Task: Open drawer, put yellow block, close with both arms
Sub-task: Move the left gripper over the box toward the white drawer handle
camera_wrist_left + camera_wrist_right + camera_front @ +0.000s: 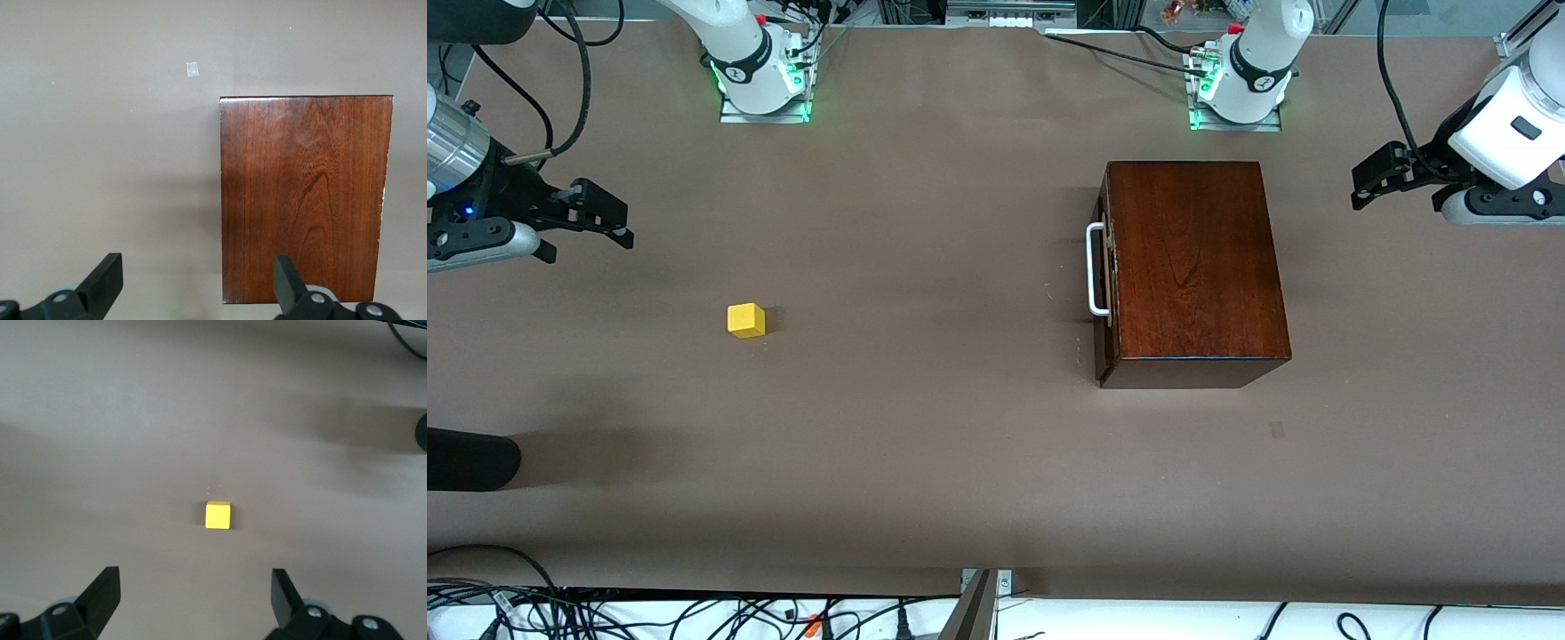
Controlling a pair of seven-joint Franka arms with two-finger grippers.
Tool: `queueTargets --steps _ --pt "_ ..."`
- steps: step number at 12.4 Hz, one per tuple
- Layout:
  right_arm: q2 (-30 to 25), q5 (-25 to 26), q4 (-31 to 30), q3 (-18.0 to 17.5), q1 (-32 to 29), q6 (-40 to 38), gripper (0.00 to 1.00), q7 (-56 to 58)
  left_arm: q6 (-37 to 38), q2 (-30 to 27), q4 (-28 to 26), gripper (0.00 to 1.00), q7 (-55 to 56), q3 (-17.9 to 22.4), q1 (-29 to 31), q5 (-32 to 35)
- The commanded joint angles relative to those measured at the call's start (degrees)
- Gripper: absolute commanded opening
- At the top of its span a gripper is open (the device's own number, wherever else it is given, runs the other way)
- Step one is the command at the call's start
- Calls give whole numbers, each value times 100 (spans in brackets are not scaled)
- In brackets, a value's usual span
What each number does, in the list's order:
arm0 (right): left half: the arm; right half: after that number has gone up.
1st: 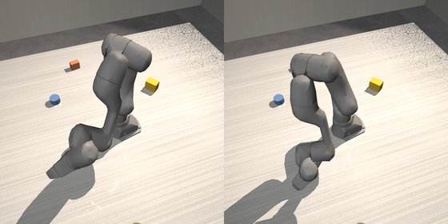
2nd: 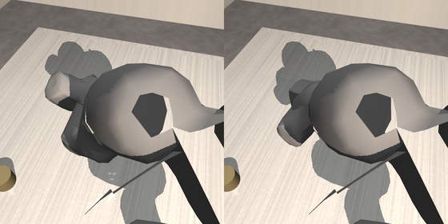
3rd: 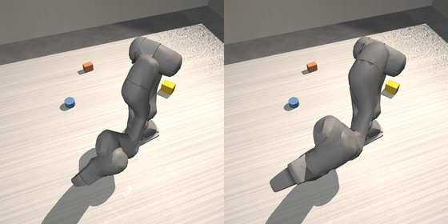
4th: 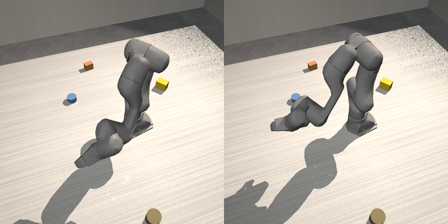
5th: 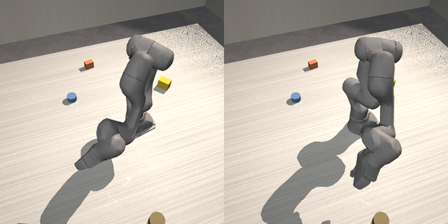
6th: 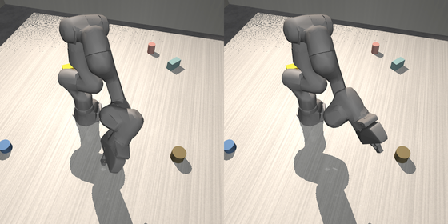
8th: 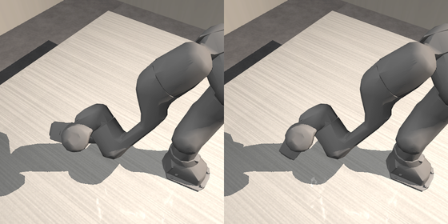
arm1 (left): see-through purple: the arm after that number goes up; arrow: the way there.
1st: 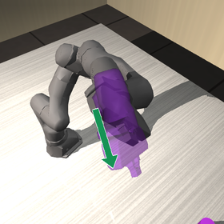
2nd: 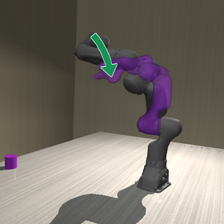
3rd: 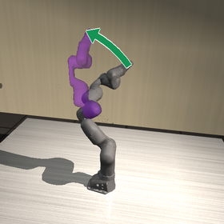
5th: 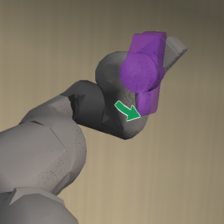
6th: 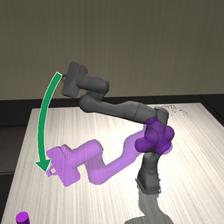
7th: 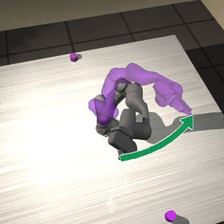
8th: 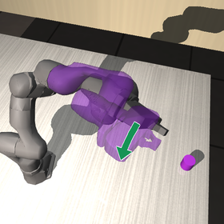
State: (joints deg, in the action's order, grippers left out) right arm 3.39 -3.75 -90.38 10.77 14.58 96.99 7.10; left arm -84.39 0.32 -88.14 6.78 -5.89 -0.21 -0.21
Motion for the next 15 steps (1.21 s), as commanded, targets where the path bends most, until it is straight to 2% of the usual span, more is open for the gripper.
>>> queueTargets --steps 1,7,9,12,15 --pt "-31 -47 -15 21 -25 -57 100 72 115 -23 60 100 -124 0 4 48" --pt "-31 -38 -15 13 -25 -57 100 72 300 74 60 100 -142 -35 4 39" --pt "-31 -38 -15 21 -25 -66 100 72 300 293 69 100 -63 -88 -145 30" --pt "-40 102 -24 21 -25 -216 100 72 230 670 113 100 190 -351 -837 48" --pt "-31 155 -24 13 -25 -216 100 72 230 1424 840 100 1094 -361 -1812 21"
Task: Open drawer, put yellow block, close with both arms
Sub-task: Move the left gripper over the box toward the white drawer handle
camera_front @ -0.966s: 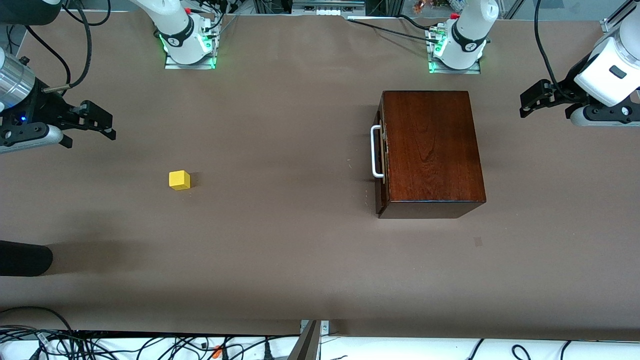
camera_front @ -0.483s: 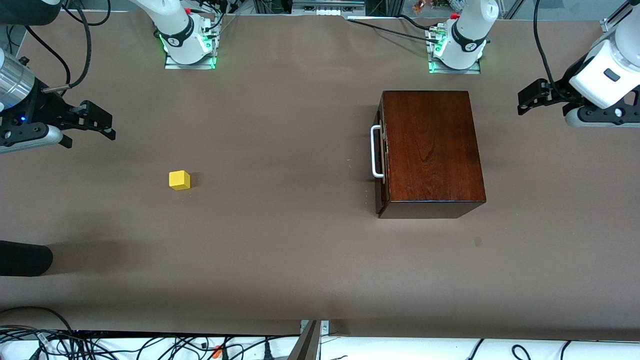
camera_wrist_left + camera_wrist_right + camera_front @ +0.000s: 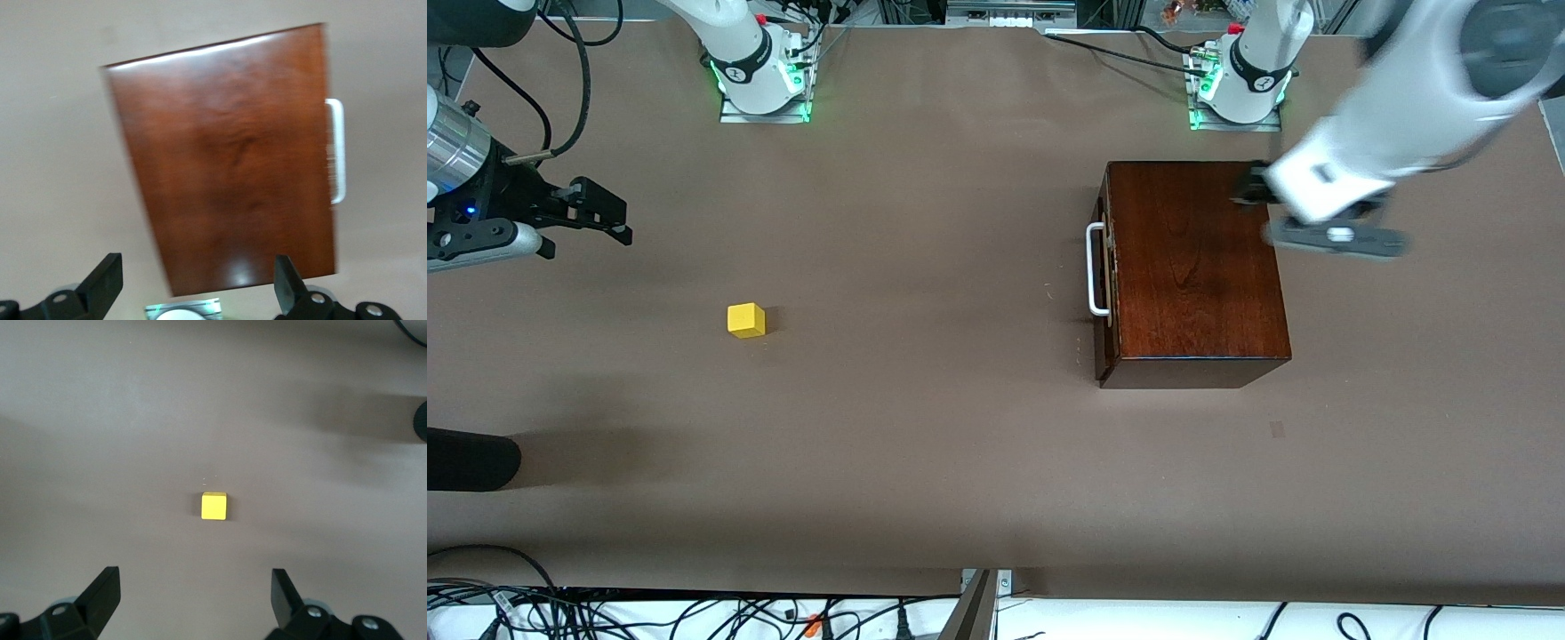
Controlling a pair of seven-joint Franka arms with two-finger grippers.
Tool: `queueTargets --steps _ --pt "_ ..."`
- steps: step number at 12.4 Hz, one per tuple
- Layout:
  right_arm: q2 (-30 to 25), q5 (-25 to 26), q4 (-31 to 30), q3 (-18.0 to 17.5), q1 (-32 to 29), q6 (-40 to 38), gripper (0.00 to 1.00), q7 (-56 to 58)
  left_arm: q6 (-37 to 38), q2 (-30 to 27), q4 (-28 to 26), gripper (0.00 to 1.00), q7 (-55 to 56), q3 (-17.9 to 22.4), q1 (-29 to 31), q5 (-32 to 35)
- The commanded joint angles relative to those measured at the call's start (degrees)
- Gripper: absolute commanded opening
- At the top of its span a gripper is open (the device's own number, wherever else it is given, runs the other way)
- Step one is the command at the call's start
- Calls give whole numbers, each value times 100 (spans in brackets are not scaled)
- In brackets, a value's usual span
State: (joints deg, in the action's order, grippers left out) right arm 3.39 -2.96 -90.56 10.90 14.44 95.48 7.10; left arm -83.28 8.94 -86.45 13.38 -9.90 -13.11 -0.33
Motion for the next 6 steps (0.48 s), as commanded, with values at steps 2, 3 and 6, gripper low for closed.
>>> queueTargets --steps 2,3,6 --pt "-31 76 -5 0 -12 -56 100 72 -99 1194 1137 100 1137 41 -1243 34" --pt "-31 76 3 0 -12 -56 100 72 -405 1459 1209 100 1463 50 -1568 42" --pt "-31 76 3 8 -12 -47 100 72 -1338 1996 1201 100 2587 59 -2194 86"
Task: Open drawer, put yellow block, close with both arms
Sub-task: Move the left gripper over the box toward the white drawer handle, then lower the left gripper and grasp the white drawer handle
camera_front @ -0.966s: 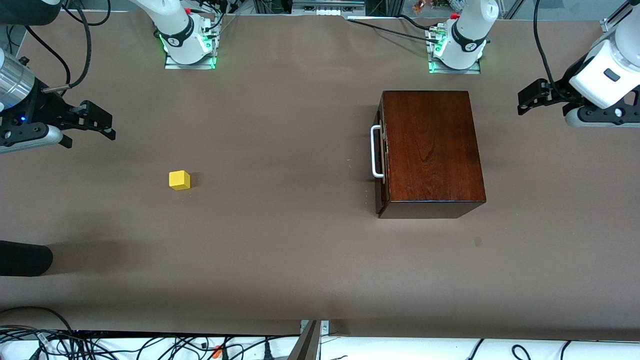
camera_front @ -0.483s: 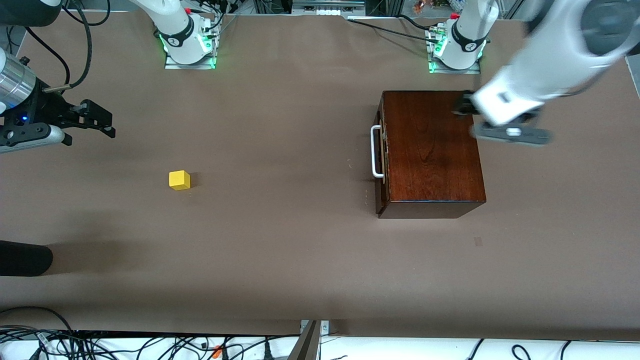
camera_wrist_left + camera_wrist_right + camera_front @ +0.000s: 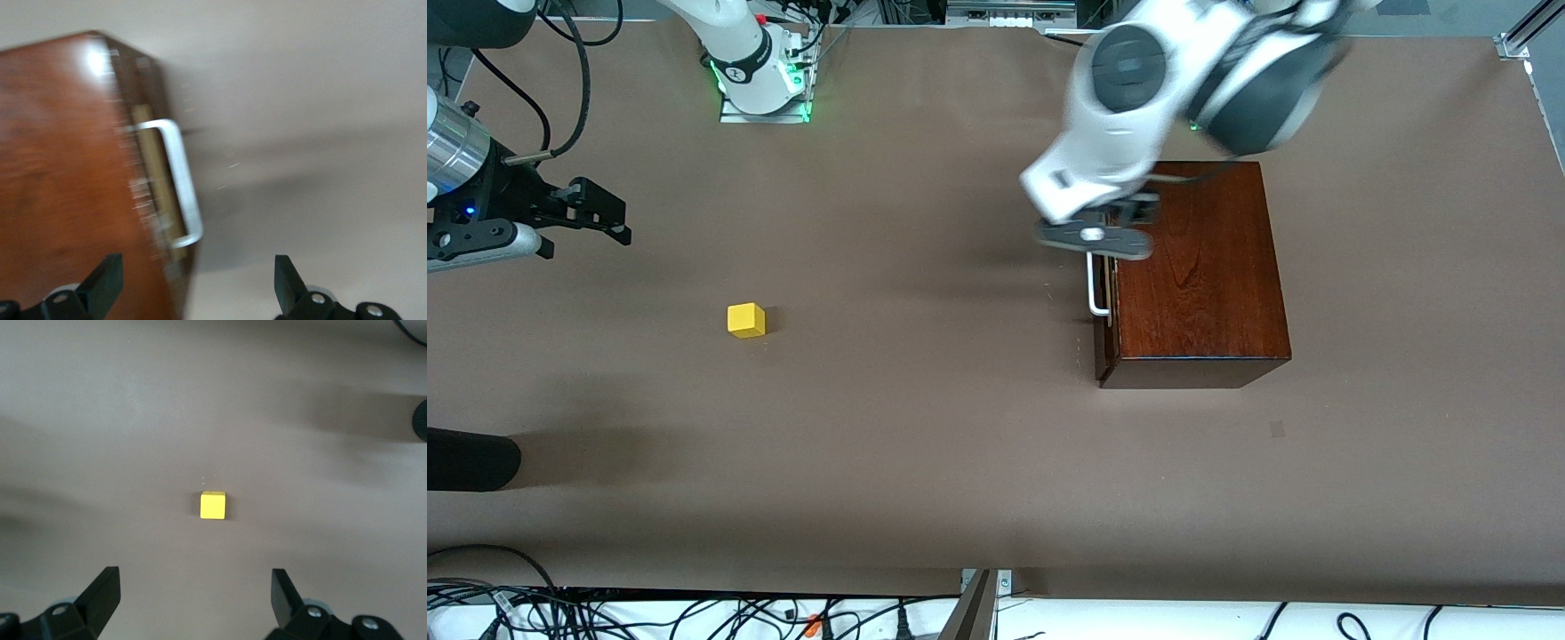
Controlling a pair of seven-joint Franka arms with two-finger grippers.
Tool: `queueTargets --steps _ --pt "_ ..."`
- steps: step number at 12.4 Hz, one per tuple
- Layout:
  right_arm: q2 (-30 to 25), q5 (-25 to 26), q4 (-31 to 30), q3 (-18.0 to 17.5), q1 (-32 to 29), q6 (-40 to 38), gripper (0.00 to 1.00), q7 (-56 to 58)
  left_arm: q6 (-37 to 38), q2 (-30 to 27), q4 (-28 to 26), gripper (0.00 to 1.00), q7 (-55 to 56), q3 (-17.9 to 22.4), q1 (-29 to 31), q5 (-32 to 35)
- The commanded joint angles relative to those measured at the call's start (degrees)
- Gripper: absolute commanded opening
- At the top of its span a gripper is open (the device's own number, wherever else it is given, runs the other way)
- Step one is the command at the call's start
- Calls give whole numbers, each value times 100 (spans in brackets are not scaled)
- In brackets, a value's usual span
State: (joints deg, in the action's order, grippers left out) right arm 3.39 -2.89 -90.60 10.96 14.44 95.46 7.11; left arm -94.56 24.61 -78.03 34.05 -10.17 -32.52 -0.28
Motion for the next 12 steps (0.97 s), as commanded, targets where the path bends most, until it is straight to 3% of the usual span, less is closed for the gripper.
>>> queueTargets --steps 1,3,5,8,10,12 --pt "-31 69 7 3 -11 -46 100 72 -395 544 341 100 671 85 -333 115" --pt "-31 69 7 -6 -20 -46 100 72 -528 746 279 100 734 103 -378 211" --pt "-31 69 7 -6 -11 -46 100 72 -476 939 183 100 761 94 -552 920" --pt "-31 69 7 -6 -11 -46 100 72 -484 1247 138 100 1496 120 -791 1248" --pt "-31 69 7 -6 -11 -46 100 72 -266 1309 7 100 1561 120 -826 1975" --pt "-31 69 7 -6 -11 -46 100 72 -98 1318 7 100 1569 138 -808 2067"
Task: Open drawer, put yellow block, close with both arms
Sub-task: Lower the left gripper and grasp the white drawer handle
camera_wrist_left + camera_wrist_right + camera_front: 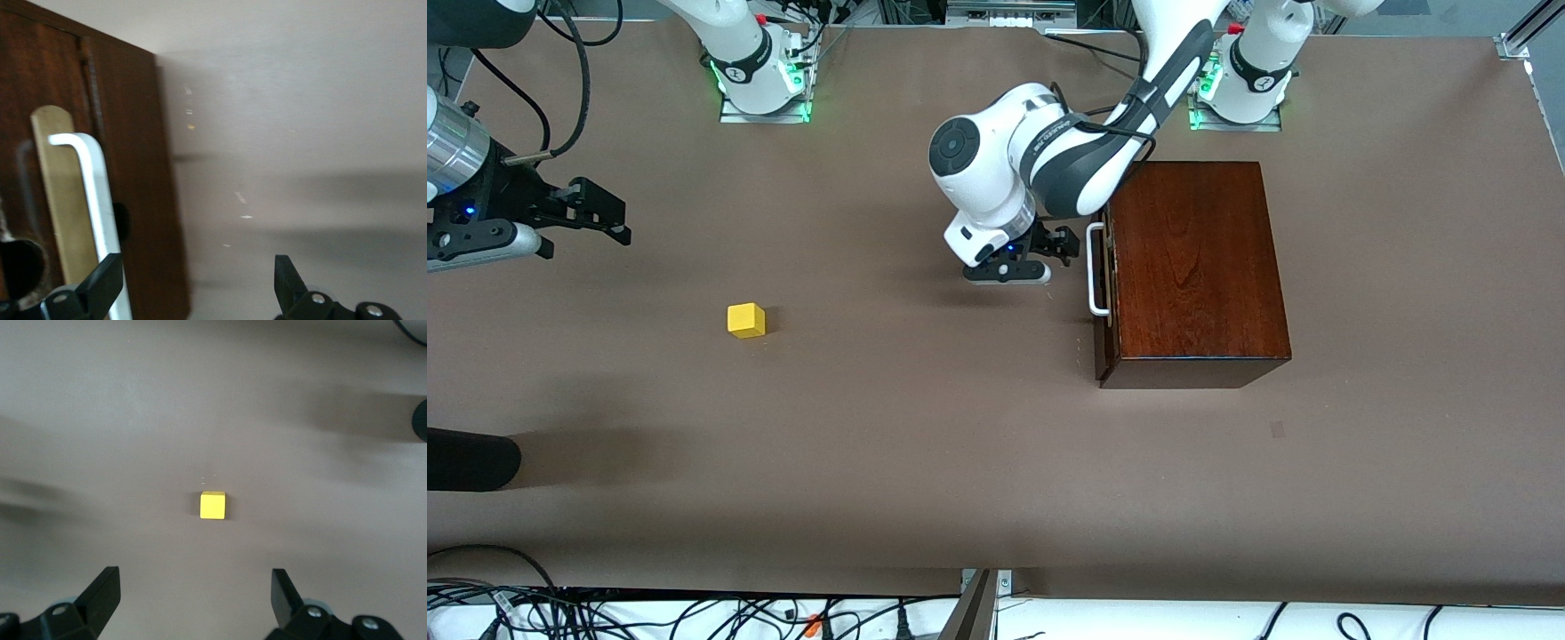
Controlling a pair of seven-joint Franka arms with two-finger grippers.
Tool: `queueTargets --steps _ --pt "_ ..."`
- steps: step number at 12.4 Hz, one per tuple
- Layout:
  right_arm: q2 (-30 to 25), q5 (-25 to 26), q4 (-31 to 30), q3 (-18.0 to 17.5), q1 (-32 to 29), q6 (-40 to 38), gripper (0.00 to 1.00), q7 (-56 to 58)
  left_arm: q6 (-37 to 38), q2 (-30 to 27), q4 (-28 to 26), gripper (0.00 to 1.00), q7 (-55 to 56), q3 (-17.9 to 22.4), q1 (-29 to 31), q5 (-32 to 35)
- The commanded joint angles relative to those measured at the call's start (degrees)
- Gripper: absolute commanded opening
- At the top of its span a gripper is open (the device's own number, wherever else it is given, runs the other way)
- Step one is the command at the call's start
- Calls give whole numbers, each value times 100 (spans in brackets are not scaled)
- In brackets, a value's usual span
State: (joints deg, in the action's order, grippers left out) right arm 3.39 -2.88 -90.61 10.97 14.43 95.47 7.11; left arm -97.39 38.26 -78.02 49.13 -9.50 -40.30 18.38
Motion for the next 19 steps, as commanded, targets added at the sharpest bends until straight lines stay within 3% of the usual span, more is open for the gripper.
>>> queueTargets --steps 1,14,16,19 --pt "-31 68 8 -7 -11 -46 100 71 194 -38 -2 100 53 80 -40 209" --pt "-31 68 8 -7 -11 -37 100 71 160 331 -29 100 342 229 31 368" --pt "-31 68 8 -7 -11 -37 100 71 63 375 -20 100 474 212 -4 254" --pt "-31 68 8 -7 -19 -37 100 71 -51 375 42 100 527 203 13 -754"
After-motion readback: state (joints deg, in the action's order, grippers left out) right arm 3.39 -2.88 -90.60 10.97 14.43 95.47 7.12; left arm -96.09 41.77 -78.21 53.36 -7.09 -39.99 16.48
